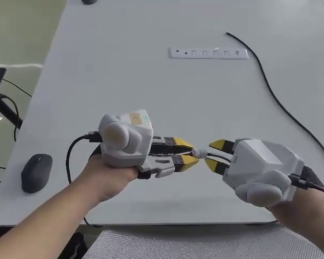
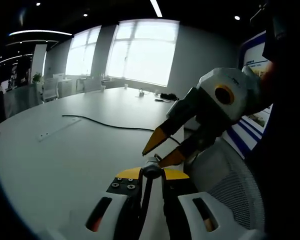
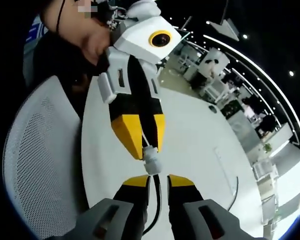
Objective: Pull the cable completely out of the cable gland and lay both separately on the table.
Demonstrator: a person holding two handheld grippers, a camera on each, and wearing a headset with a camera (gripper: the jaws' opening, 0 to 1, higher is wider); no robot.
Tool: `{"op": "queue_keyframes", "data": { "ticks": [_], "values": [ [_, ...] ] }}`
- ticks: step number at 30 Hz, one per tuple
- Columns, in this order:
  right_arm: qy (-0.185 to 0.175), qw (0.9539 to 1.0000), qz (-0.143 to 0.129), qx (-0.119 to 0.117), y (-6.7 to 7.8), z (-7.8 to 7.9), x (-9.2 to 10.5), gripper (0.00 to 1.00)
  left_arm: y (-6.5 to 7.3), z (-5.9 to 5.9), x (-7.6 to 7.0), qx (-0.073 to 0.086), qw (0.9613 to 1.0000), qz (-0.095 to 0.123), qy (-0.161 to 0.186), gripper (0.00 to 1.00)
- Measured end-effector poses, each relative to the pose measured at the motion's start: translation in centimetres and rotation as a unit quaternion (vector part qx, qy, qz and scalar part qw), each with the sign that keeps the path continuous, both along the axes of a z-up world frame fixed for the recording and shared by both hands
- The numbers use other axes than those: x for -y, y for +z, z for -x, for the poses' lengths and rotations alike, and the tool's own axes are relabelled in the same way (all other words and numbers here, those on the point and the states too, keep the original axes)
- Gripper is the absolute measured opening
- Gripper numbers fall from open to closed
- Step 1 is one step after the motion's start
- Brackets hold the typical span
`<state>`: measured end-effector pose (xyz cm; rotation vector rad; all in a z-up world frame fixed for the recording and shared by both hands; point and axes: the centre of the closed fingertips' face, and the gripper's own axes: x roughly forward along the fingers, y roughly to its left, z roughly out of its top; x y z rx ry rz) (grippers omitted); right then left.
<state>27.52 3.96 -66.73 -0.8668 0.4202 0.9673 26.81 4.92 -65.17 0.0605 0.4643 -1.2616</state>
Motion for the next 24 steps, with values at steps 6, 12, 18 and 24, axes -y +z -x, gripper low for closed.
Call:
{"op": "queue_keyframes", "data": {
  "ticks": [6, 12, 18, 24],
  "values": [
    [0.011, 0.9999, 0.008, 0.0, -0.4, 0.2, -0.3, 0.02, -0.1, -0.1, -0.2, -0.004, 1.0, -0.001, 0.001, 0.15],
    [0.008, 1.0, 0.004, -0.004, -0.4, 0.1, -0.1, 0.0, -0.1, 0.0, -0.1, -0.005, 1.0, 0.001, 0.002, 0.15],
    [0.0, 0.9999, -0.008, -0.008, -0.3, 0.2, 0.0, 0.0, 0.0, 0.0, 0.0, -0.002, 1.0, 0.0, 0.001, 0.15],
    [-0.026, 0.9992, -0.02, -0.025, -0.7, 0.1, 0.8, 0.0, 0.0, 0.2, 0.1, 0.0, 1.0, -0.001, 0.004, 0.15]
  ]
}}
